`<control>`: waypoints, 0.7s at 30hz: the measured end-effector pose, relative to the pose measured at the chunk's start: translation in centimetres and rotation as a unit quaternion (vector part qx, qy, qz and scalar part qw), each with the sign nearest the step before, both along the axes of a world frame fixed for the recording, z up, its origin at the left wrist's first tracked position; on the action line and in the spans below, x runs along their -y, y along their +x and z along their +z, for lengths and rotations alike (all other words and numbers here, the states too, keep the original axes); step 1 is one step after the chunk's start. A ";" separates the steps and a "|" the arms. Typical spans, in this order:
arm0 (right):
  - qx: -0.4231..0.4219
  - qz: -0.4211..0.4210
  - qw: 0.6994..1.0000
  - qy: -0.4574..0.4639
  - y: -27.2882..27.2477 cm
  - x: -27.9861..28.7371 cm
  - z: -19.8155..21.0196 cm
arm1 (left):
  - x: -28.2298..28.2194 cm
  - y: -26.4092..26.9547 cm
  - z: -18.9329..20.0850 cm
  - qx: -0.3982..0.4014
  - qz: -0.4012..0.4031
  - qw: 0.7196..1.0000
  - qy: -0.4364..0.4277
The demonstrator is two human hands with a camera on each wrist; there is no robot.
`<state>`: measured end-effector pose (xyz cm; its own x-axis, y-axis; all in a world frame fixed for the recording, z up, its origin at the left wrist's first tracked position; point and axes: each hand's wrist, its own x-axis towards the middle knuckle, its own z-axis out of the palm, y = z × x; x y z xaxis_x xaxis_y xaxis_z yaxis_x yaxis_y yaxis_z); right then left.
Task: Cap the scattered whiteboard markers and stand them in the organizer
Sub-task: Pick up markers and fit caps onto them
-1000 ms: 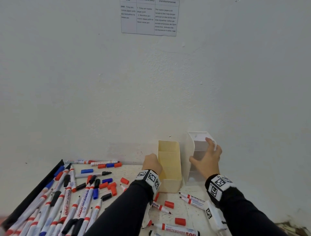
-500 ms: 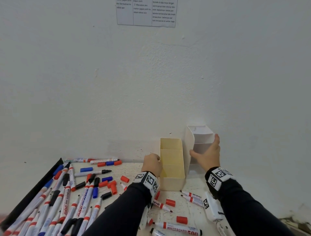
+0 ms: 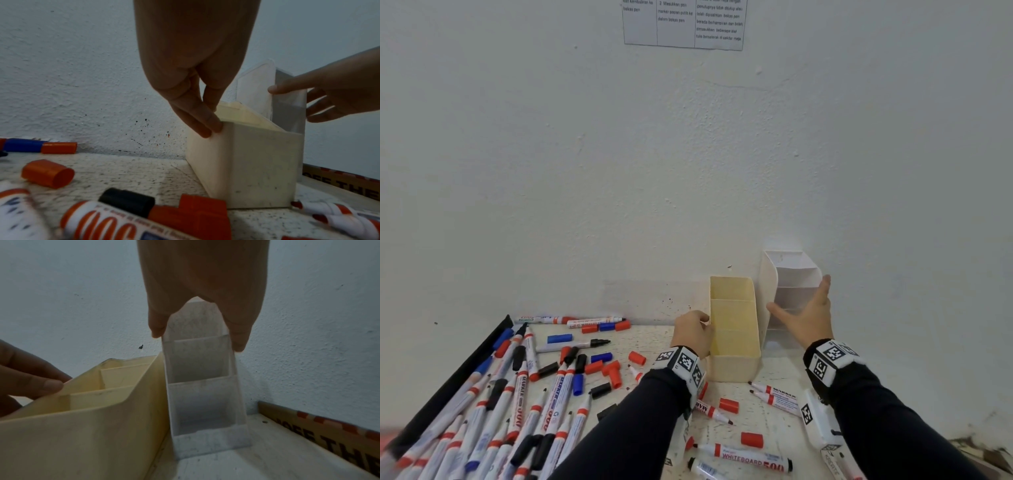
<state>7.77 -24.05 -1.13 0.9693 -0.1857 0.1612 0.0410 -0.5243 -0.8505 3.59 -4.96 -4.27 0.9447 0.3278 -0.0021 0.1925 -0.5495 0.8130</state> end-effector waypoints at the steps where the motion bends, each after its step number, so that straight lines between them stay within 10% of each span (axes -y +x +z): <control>1: -0.014 -0.008 1.000 -0.019 -0.2 0.1 -0.2 | -0.1 -0.2 0.0 -0.001 -0.003 1.000 -0.002; 6: -0.135 -0.028 0.987 -0.081 -1.8 1.2 -2.0 | -1.7 -2.0 -0.3 -0.074 -0.029 0.992 0.103; 10: -0.262 0.104 0.911 -0.303 -4.1 1.5 -3.3 | -2.6 -3.6 -1.0 -0.179 -0.113 0.951 0.227; 16: -0.249 0.175 0.889 -0.343 -5.7 1.2 -4.4 | -2.6 -4.8 -1.9 -0.195 -0.174 0.888 0.378; 21: -0.238 0.187 0.887 -0.350 -5.5 1.1 -4.8 | -2.6 -4.7 -2.4 -0.144 -0.142 0.919 0.339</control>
<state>2.23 -25.11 -5.89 0.9312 0.1478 -0.3331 0.0478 -0.9556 -0.2906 -1.14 -2.40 -6.66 0.9846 0.0866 -0.1518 0.1168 -0.9722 0.2030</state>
